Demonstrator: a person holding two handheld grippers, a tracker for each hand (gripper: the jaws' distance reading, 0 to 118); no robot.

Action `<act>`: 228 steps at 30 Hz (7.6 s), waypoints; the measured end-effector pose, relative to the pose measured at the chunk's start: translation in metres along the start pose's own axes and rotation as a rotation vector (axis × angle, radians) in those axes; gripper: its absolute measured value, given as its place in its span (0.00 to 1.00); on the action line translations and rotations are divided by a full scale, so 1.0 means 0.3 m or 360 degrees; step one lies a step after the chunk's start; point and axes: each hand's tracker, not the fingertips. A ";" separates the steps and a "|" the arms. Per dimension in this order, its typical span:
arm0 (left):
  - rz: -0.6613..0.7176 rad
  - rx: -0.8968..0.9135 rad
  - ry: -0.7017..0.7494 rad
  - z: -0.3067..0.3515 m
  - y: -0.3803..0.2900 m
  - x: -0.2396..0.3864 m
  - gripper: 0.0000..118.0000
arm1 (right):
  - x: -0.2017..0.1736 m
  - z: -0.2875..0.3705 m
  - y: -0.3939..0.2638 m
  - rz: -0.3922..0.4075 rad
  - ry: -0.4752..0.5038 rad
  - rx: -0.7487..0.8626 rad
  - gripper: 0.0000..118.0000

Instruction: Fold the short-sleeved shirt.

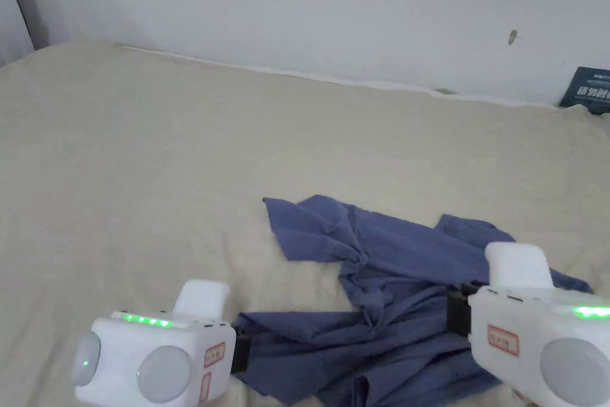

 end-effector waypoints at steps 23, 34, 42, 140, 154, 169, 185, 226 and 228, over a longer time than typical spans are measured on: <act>0.0031 0.0024 -0.0200 -0.101 0.008 -0.107 0.02 | -0.210 -0.990 0.486 0.0336 -0.0136 -0.0546 0.92; 0.0025 -0.0023 -0.0189 -0.076 0.006 -0.081 0.02 | -0.251 -0.842 0.412 0.0333 -0.0001 -0.0451 0.05; 0.0023 0.0066 -0.0120 0.061 0.106 -0.037 0.02 | -0.050 -0.518 0.596 0.0147 -0.0030 -0.0184 0.05; -0.0135 0.0196 0.0467 -0.092 0.610 0.112 0.02 | 0.760 -0.013 0.125 -0.0495 -0.0451 0.0120 0.05; -0.0075 -0.0065 0.0394 0.097 -0.073 0.069 0.02 | 0.677 0.216 -0.618 -0.0506 -0.0372 -0.0241 0.05; -0.0060 -0.0131 0.0306 0.267 -0.363 0.029 0.02 | 0.644 0.418 -0.844 -0.0482 -0.0284 -0.0295 0.05; 0.0089 0.0043 0.0290 0.430 -0.337 -0.056 0.87 | 0.721 0.570 -0.831 -0.0687 -0.0318 -0.0252 0.80; 0.0012 -0.0189 0.0193 0.265 -0.355 0.015 0.00 | 0.682 0.391 -0.924 -0.0504 -0.0176 -0.0489 0.07; 0.0020 -0.0148 0.0197 0.277 -0.360 0.020 0.00 | 0.687 0.408 -0.913 -0.0479 -0.0221 -0.0427 0.06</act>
